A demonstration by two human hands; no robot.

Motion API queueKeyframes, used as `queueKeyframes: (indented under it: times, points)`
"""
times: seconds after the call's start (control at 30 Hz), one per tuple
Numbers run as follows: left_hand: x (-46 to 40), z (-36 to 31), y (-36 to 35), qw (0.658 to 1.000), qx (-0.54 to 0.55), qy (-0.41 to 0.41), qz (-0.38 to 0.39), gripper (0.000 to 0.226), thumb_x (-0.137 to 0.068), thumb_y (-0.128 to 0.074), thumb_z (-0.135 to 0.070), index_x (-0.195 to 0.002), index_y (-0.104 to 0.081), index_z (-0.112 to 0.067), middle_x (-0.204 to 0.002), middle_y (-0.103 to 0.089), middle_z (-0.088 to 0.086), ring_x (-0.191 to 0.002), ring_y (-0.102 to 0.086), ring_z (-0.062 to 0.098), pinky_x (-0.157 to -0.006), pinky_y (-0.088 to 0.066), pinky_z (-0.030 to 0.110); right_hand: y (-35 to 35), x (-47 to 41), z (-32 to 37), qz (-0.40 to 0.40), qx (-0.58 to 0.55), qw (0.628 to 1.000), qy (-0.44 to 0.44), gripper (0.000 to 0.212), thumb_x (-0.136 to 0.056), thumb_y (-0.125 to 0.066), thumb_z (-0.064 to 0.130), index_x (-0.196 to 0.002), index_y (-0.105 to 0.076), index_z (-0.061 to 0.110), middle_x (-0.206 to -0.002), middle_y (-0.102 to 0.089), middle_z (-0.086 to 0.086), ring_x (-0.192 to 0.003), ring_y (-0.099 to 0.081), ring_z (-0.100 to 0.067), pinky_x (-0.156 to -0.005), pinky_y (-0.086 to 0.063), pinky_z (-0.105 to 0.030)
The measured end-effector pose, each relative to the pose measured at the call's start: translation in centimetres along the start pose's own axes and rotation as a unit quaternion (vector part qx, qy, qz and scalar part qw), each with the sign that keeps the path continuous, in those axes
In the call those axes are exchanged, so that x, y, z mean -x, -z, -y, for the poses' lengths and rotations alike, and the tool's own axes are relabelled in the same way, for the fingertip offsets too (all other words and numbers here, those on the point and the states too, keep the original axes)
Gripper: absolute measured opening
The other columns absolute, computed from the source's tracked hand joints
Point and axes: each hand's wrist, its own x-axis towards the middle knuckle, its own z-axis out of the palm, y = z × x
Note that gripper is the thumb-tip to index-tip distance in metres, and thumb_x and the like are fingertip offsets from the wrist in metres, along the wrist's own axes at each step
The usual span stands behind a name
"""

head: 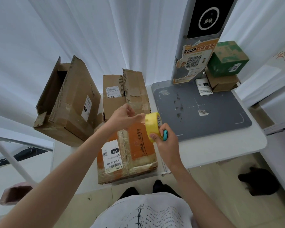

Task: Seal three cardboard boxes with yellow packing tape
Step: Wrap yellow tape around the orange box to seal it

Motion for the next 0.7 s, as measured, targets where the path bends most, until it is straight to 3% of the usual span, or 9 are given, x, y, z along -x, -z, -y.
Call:
queueKeyframes:
  times: [0.1,0.23,0.33,0.43,0.57,0.7]
  points:
    - [-0.8,0.1,-1.8,0.999,-0.015,-0.017,-0.031,0.043,-0.092,-0.062,-0.059,-0.108,-0.055,-0.019,-0.108,-0.061,-0.001,-0.099,-0.065,0.019,-0.083,-0.061,0.040,1.5,-1.6,-1.8,-0.046,0.024,0.998,-0.036,0.038,-0.088,-0.077,0.014,-0.078,-0.040,0.014,-0.079,-0.048,-0.015,-0.070,-0.044,-0.016,-0.067,-0.049,-0.031]
    - [-1.2,0.5,-3.7,0.999,-0.022,-0.008,-0.034,0.042,-0.097,-0.056,-0.056,-0.113,-0.057,-0.017,-0.113,-0.061,0.000,-0.102,-0.062,0.016,-0.089,-0.058,0.041,3.8,-5.1,-5.7,-0.109,0.087,0.986,-0.090,0.043,-0.086,-0.079,0.014,-0.076,-0.037,0.016,-0.073,-0.041,-0.003,-0.064,-0.038,-0.013,-0.061,-0.041,-0.026]
    - [-0.8,1.2,-4.8,0.999,-0.025,0.010,-0.030,0.039,-0.099,-0.054,-0.053,-0.114,-0.058,-0.018,-0.113,-0.062,-0.002,-0.104,-0.061,0.015,-0.093,-0.056,0.043,4.8,-8.1,-9.2,-0.140,0.164,0.969,-0.118,0.044,-0.084,-0.074,0.009,-0.072,-0.033,0.020,-0.071,-0.037,-0.001,-0.063,-0.035,-0.016,-0.059,-0.033,-0.034]
    - [-0.3,2.2,-5.8,0.999,-0.040,0.018,-0.030,0.034,-0.099,-0.054,-0.050,-0.110,-0.060,-0.019,-0.111,-0.063,-0.002,-0.105,-0.061,0.015,-0.097,-0.051,0.039,5.0,-10.2,-12.6,-0.136,0.244,0.948,-0.153,0.031,-0.088,-0.068,0.009,-0.076,-0.041,0.017,-0.075,-0.044,-0.001,-0.071,-0.046,-0.023,-0.060,-0.032,-0.032]
    - [0.7,3.7,-6.8,0.999,0.005,0.044,-0.032,0.028,-0.100,-0.056,-0.047,-0.106,-0.060,-0.020,-0.107,-0.065,-0.003,-0.099,-0.065,0.014,-0.092,-0.052,0.035,4.4,-11.6,-15.6,-0.120,0.316,0.924,-0.180,0.011,-0.093,-0.068,0.010,-0.097,-0.059,0.008,-0.099,-0.062,-0.012,-0.098,-0.059,-0.033,-0.070,-0.038,-0.032]
    - [1.4,4.7,-6.9,0.998,0.030,0.049,-0.028,0.025,-0.100,-0.057,-0.044,-0.108,-0.061,-0.020,-0.108,-0.065,-0.003,-0.098,-0.066,0.013,-0.088,-0.056,0.034,3.5,-12.2,-17.4,-0.086,0.334,0.915,-0.210,0.023,-0.090,-0.074,0.009,-0.105,-0.057,0.006,-0.110,-0.066,-0.016,-0.105,-0.062,-0.035,-0.076,-0.047,-0.038]
